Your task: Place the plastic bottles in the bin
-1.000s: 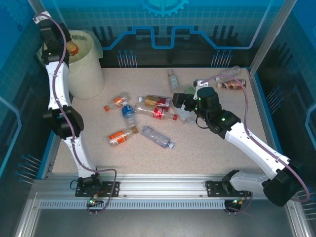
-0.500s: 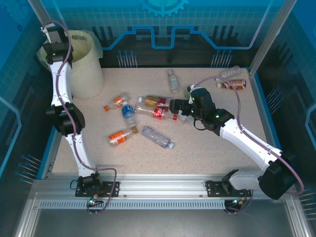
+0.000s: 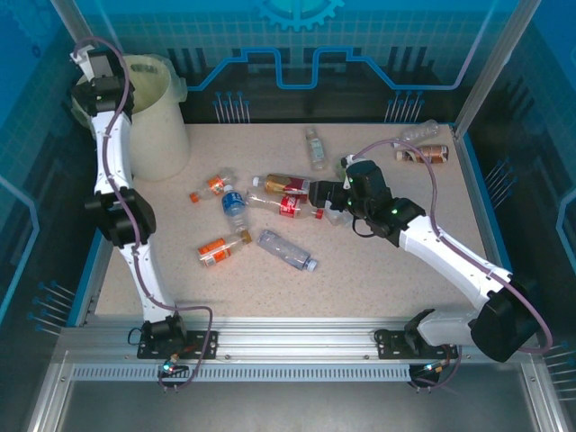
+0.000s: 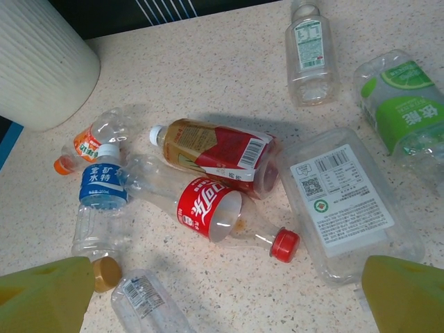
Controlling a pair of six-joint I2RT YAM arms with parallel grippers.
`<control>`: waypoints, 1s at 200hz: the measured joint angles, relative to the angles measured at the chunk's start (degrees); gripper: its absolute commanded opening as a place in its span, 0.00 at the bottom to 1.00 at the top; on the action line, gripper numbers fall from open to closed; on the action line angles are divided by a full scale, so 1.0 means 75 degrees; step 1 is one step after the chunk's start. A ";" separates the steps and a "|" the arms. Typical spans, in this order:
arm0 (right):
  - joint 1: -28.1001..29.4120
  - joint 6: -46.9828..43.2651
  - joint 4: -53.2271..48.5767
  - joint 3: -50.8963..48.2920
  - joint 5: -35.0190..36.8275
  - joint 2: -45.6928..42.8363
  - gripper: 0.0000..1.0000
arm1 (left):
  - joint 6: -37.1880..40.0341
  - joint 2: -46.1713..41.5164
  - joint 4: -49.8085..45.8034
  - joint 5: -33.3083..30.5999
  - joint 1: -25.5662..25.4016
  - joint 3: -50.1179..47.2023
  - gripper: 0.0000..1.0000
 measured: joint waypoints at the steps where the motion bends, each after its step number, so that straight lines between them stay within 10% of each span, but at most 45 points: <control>1: 0.0000 -0.0003 0.0000 0.0000 0.0009 0.0000 1.00 | 0.0003 0.0000 -0.0003 0.0003 -0.0006 0.0000 0.93; 78: -0.1839 -0.0289 -0.0268 0.0085 -0.0085 0.0606 1.00 | -0.0487 -0.2742 0.0562 0.1577 -0.1381 -0.2672 0.99; 200: -0.5727 0.2958 -0.0819 0.2468 -0.0697 0.3972 1.00 | -0.4240 -0.6490 0.4304 0.7023 -0.1734 -0.8944 0.99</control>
